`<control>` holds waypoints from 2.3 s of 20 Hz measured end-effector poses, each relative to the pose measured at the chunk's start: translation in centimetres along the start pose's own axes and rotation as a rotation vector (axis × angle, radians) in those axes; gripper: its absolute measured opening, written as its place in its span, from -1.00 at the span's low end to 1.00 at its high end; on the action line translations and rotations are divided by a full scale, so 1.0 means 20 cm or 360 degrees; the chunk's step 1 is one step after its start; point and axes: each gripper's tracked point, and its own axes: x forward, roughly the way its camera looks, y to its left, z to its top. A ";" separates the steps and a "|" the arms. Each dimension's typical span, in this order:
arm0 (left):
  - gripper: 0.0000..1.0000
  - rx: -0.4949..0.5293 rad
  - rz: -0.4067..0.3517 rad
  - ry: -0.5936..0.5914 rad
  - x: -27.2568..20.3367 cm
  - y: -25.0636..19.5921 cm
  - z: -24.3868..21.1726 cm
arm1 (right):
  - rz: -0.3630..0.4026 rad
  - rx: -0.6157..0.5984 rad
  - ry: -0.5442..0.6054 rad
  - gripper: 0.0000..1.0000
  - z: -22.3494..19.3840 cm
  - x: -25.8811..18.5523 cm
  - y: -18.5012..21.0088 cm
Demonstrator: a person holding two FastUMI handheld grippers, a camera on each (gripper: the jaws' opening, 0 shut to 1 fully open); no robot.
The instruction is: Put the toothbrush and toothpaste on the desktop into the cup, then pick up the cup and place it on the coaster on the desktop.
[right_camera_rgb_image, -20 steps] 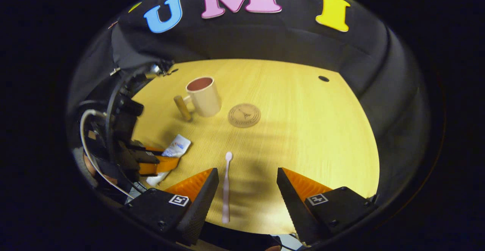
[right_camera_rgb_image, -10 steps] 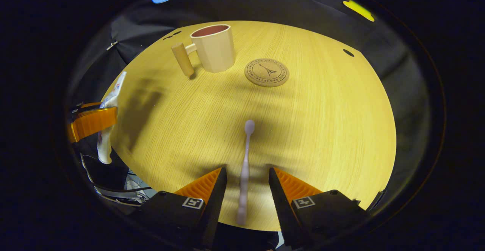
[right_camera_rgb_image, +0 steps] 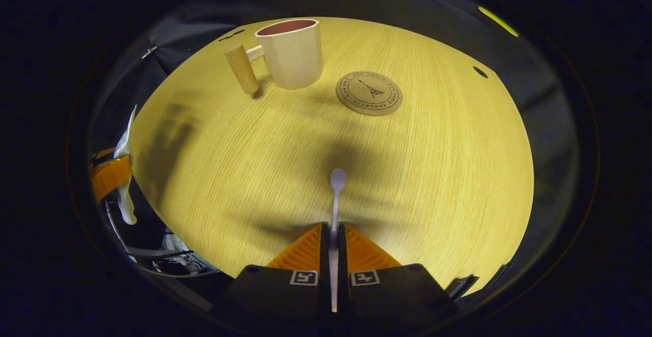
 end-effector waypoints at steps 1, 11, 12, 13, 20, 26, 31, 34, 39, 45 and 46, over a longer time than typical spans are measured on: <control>-0.55 -0.0013 -0.0013 -0.0021 -0.02 0.00 0.02 | 0.0013 0.0010 -0.0015 -0.87 0.01 -0.02 0.00; -0.55 -0.0009 -0.0219 -0.0546 -0.09 -0.22 0.65 | 0.0310 0.0300 -0.0571 -0.88 0.27 -0.31 -0.06; -0.55 -0.0004 -0.0231 -0.0585 -0.09 -0.25 0.71 | 0.0324 0.0326 -0.0604 -0.88 0.30 -0.34 -0.07; -0.55 0.0000 -0.0244 -0.0616 -0.08 -0.27 0.78 | 0.0343 0.0356 -0.0633 -0.88 0.31 -0.38 -0.09; -0.56 -0.0036 -0.0379 -0.0803 0.06 -0.41 1.16 | 0.0345 0.0483 -0.0729 -0.88 0.35 -0.49 -0.24; -0.56 -0.0077 -0.0447 -0.0893 0.25 -0.47 1.38 | 0.0330 0.0550 -0.0785 -0.88 0.32 -0.56 -0.36; -0.56 -0.0021 -0.0384 -0.0873 0.48 -0.46 1.45 | 0.0308 0.0610 -0.0811 -0.88 0.28 -0.59 -0.44; -0.56 0.0001 -0.0363 -0.0802 0.63 -0.45 1.41 | 0.0271 0.0633 -0.0822 -0.89 0.25 -0.62 -0.52; -0.56 0.0090 -0.0287 -0.0703 0.78 -0.43 1.32 | 0.0239 0.0685 -0.0841 -0.88 0.23 -0.64 -0.60; -0.44 0.0187 -0.0259 -0.0607 0.80 -0.45 1.19 | 0.0268 0.0695 -0.0849 -0.88 0.29 -0.63 -0.59; -0.42 0.0187 -0.0272 -0.0585 0.79 -0.46 1.17 | 0.0273 0.0691 -0.0846 -0.88 0.29 -0.62 -0.57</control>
